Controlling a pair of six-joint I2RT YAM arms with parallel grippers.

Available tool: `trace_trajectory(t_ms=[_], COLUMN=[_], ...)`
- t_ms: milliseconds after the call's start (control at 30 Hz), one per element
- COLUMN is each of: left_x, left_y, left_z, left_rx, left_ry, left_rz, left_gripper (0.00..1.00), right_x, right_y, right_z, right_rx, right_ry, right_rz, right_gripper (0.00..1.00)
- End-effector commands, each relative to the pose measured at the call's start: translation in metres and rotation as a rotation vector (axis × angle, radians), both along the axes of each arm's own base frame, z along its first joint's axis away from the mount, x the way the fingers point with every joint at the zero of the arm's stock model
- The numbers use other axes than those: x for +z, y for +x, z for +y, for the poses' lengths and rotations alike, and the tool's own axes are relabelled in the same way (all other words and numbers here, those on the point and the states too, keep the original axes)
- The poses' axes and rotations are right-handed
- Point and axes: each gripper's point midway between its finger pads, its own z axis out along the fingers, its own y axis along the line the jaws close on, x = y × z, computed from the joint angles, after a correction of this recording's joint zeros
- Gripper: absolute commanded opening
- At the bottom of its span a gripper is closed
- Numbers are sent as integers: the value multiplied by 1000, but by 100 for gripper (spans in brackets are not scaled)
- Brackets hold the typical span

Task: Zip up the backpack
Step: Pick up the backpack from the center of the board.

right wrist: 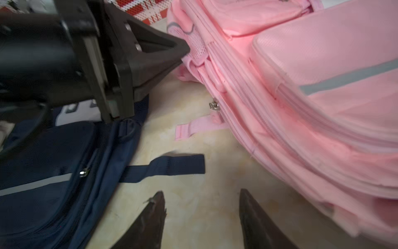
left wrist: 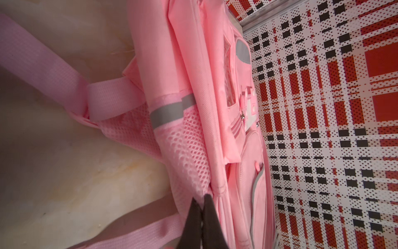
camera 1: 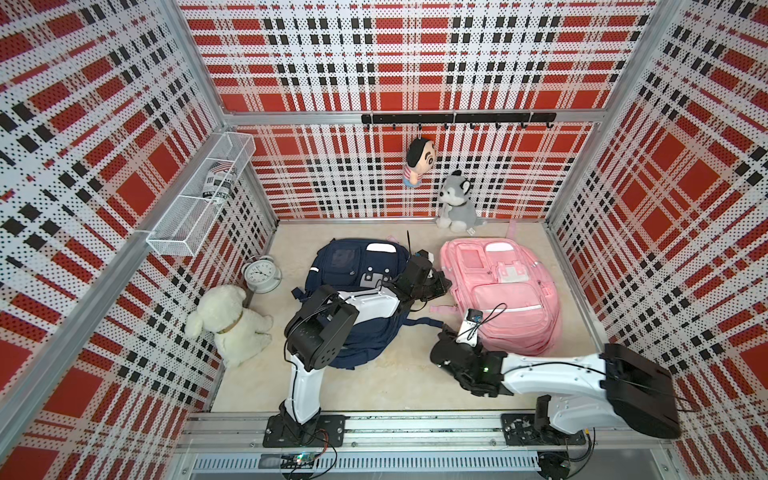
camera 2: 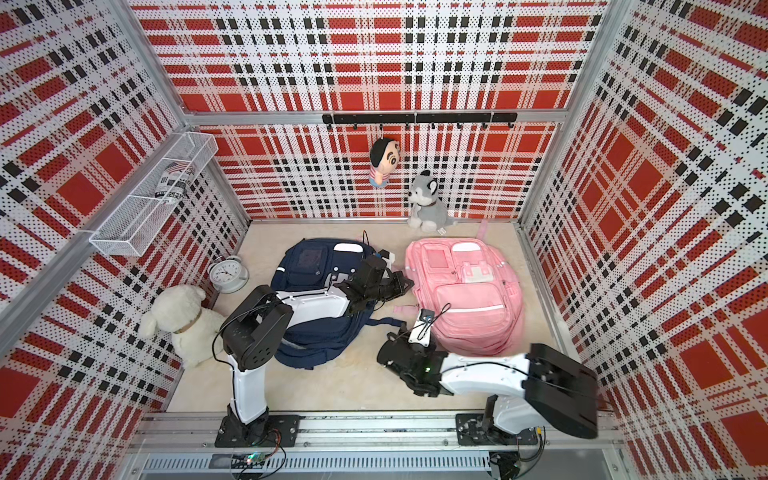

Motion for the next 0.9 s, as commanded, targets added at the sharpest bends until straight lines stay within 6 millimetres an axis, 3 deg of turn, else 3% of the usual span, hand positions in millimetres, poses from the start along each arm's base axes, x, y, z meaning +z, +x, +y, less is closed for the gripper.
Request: trace_trajectory(t_ms=[0,133,300,433,467,567,733,867], left_x=[51,55,57,55,54,51,55,55], left_y=[-6,-10,-19,-24,-25,-26,-26,-25], left_z=[-8,-7,-8,-7,-7,-7,-8,-11], left_rx=[-32,-43,-66,-78,-80,-88,-94,-102], left_ry=[-106,-125,-157,-157,-154,-155,-174,-182], left_rz=[-87,-85,-72,-64,-62,-56,-62,-59], left_gripper=[0,0,0,0,0,0,0,0], right_x=[14,10,0,-14,-9,-12,-8,-8], right_y=[10,20,29,39,28,28,22,25], right_z=[-3,9,14,38,13,9,-15,-15], right_rx=[-186,-241,-372,-379,-437,-449,-526,-528], right_ry=[13,-52,-114,-135,-197,-177,-195,-191], right_rz=[-103,-132,-158,-154,-151,-165,-203,-227], right_gripper=[61,59,38,38,47,47,47,46])
